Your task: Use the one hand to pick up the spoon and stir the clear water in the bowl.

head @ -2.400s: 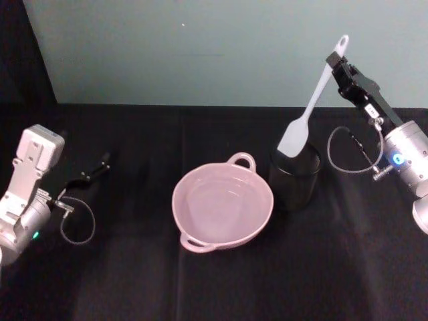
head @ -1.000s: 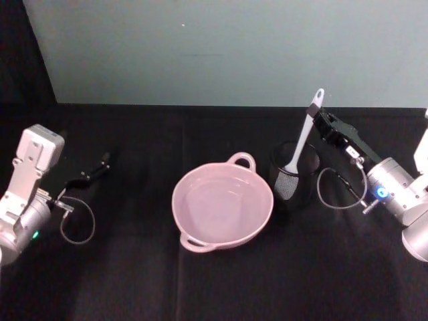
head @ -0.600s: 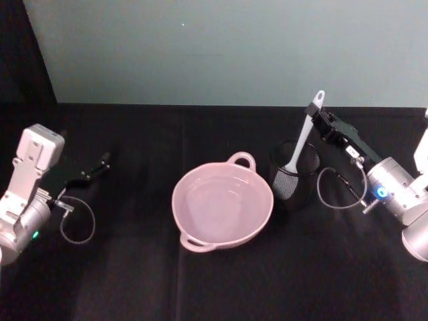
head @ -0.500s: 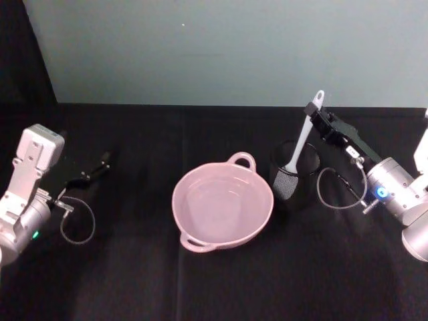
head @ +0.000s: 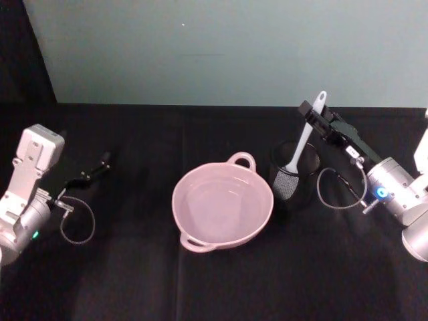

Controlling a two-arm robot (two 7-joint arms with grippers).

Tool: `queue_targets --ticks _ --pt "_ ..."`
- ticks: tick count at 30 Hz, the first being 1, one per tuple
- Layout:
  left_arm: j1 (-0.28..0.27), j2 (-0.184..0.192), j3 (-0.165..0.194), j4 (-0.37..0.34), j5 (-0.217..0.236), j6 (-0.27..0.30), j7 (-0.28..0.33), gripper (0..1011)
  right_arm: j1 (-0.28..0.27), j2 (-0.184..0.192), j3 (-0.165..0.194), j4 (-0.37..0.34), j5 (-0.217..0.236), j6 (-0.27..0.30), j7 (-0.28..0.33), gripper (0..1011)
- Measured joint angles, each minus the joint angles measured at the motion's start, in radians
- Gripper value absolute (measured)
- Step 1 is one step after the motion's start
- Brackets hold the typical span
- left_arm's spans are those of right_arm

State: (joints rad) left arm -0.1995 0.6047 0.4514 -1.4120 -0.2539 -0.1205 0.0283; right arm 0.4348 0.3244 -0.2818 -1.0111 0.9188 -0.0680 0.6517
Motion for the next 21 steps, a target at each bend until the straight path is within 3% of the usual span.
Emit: queue_targets --ticks 4,7,9,17,21 --pt "0.000 0.000 0.000 0.000 0.000 0.000 0.000 1011 0.000 0.000 0.000 0.000 0.000 0.000 0.000 888" --pt "0.000 0.000 0.000 0.000 0.000 0.000 0.000 1011 0.000 0.000 0.000 -0.001 0.000 0.000 0.000 935" --pt "0.000 0.000 0.000 0.000 0.000 0.000 0.000 1011 0.000 0.003 -0.006 -0.003 -0.022 -0.012 -0.006 995" --pt "0.000 0.000 0.000 0.000 0.000 0.000 0.000 1011 -0.023 0.042 -0.035 -0.071 -0.181 -0.098 -0.105 1002" --pt "0.000 0.000 0.000 0.000 0.000 0.000 0.000 1011 -0.053 0.083 -0.049 -0.140 -0.292 -0.121 -0.187 1002"
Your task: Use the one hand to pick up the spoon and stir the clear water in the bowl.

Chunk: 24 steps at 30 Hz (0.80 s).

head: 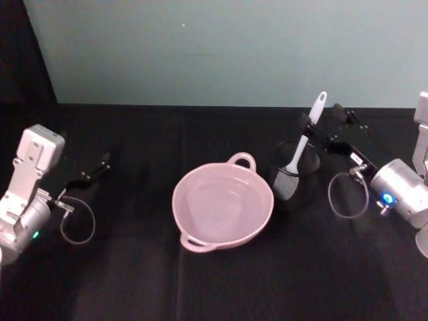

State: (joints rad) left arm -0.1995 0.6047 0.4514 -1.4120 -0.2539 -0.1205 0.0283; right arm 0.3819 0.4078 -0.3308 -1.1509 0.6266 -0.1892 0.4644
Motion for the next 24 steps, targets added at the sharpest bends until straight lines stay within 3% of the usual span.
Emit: queue_targets --ticks 6,7,11,16,24 --pt "0.000 0.000 0.000 0.000 0.000 0.000 0.000 1011 -0.045 0.052 -0.013 -0.090 -0.126 -0.015 -0.085 1002" --pt "0.000 0.000 0.000 0.000 0.000 0.000 0.000 1012 -0.070 0.072 -0.016 -0.125 -0.194 -0.040 -0.133 1003" --pt "0.000 0.000 0.000 0.000 0.000 0.000 0.000 1011 -0.111 0.104 -0.006 -0.173 -0.291 -0.082 -0.209 1002" --pt "0.000 0.000 0.000 0.000 0.000 0.000 0.000 1011 -0.153 0.121 0.038 -0.201 -0.321 -0.101 -0.266 1002" --pt "0.000 0.000 0.000 0.000 0.000 0.000 0.000 1011 -0.194 0.095 0.120 -0.172 -0.281 -0.115 -0.316 1002"
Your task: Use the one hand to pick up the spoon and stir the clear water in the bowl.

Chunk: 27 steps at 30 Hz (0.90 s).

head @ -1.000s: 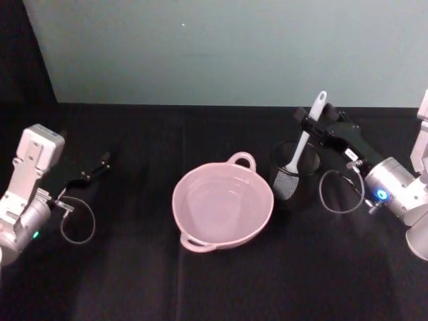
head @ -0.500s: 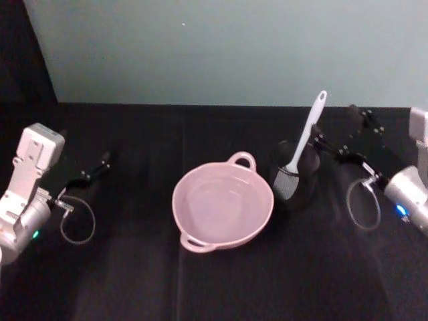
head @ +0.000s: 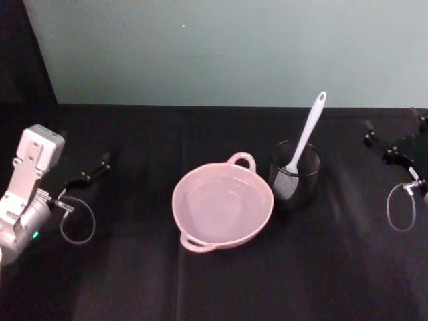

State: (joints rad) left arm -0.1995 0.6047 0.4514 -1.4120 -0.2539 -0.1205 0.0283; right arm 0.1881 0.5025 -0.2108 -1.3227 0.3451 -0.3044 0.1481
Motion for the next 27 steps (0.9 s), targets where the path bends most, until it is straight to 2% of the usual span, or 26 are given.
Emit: queue_targets --ticks 11,27 --pt "0.000 0.000 0.000 0.000 0.000 0.000 0.000 1011 0.000 -0.046 0.029 0.058 0.020 -0.019 0.010 1002" --pt "0.000 0.000 0.000 0.000 0.000 0.000 0.000 1011 0.001 -0.041 0.025 0.056 0.018 -0.016 0.011 1002"
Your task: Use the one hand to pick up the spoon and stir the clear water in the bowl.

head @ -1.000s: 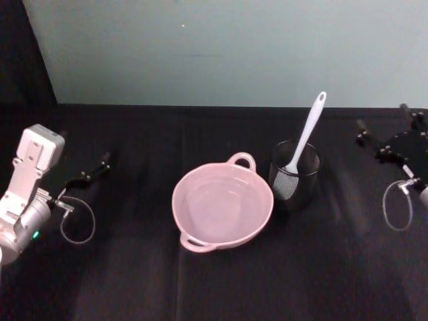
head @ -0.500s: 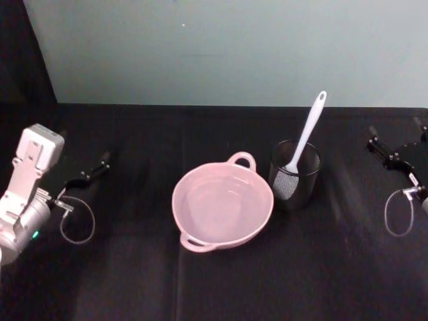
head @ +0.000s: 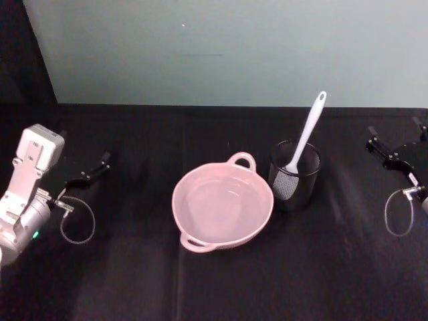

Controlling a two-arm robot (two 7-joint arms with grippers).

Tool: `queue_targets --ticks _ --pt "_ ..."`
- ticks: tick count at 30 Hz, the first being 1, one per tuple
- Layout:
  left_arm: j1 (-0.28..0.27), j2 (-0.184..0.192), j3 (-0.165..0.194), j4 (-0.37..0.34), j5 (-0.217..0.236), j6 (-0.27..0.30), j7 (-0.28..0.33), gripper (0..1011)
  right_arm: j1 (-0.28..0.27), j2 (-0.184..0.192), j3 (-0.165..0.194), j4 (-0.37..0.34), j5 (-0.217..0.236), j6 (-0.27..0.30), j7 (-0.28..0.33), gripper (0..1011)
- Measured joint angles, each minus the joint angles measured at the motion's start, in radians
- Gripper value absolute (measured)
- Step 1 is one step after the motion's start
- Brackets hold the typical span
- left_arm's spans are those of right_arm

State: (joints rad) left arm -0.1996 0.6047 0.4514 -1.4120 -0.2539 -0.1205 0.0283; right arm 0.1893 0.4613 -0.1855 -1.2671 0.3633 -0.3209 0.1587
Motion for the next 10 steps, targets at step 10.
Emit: queue_targets --ticks 10 --pt "0.000 0.000 0.000 0.000 0.000 0.000 0.000 1011 0.000 0.001 -0.001 -0.001 -0.001 0.001 0.000 1002"
